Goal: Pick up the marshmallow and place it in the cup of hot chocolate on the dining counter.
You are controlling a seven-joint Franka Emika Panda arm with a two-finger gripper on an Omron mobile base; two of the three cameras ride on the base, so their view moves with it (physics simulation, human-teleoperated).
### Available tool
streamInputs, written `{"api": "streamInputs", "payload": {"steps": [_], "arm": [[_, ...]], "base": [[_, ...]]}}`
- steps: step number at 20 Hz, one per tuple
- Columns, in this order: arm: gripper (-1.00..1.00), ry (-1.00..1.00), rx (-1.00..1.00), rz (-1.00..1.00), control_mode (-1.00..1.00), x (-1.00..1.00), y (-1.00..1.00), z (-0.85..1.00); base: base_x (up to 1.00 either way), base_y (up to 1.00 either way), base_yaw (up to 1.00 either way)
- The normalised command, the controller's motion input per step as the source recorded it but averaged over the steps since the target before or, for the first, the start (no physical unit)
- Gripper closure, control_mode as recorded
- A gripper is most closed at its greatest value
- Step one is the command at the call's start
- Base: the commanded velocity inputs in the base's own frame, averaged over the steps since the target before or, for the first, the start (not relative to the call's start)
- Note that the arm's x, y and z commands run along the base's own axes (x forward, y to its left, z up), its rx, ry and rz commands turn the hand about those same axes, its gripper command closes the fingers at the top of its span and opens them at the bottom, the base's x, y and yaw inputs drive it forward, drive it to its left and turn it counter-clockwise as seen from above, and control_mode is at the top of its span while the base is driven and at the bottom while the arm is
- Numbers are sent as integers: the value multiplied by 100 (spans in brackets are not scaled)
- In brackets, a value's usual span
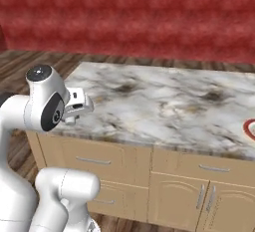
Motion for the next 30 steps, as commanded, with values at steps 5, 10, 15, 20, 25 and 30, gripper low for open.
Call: {"api": "streamInputs", "payload": {"steps": [5,10,15,20,25,30], "arm": [[100,0,0,0,100,0,0,0],[100,0,0,0,100,0,0,0],[100,0,0,0,100,0,0,0],[100,0,0,0,100,0,0,0],[100,0,0,0,100,0,0,0],[100,0,0,0,100,0,0,0]], "base": [[0,100,-8],[3,100,-10],[31,100,-15],[43,100,-20],[87,90,-57],[68,68,-76]]}}
